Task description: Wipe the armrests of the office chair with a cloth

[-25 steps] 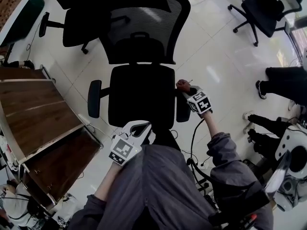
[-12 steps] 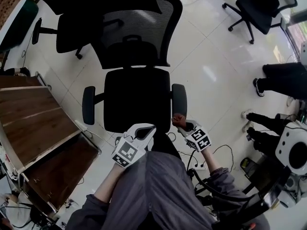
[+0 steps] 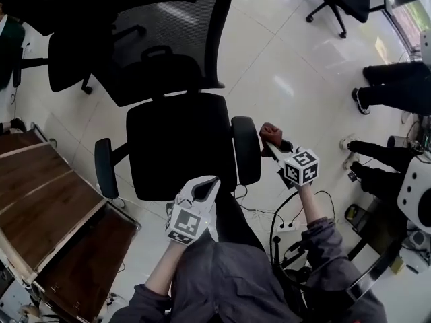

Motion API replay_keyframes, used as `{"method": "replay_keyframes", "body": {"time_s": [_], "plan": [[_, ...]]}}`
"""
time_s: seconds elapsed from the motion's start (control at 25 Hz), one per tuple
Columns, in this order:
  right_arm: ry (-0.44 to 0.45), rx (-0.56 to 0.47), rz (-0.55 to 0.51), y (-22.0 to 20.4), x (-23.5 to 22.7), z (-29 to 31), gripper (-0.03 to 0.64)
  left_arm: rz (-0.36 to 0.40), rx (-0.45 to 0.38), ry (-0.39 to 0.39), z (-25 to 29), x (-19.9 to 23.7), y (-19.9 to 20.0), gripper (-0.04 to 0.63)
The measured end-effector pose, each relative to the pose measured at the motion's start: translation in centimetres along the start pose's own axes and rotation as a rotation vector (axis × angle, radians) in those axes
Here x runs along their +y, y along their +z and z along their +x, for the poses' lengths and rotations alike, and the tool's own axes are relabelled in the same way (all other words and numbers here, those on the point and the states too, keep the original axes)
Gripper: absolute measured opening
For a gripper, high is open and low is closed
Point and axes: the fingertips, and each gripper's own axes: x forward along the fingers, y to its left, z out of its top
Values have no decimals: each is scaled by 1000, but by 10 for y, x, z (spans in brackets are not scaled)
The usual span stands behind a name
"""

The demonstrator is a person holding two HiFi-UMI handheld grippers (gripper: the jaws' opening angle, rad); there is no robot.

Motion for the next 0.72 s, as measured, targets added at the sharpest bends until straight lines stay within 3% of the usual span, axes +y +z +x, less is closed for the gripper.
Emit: {"method": "replay_keyframes", "body": {"time_s": [0.24, 0.44, 0.72], "plan": [[0, 50, 76, -41, -38, 36, 57, -57, -25, -32, 12, -2, -22, 15], [40, 77, 164, -62, -44, 98, 57, -72, -7, -12, 2, -4, -41, 15], [54, 135, 242, -75, -51, 130, 57, -62, -6, -36, -3, -23, -35, 15]]}}
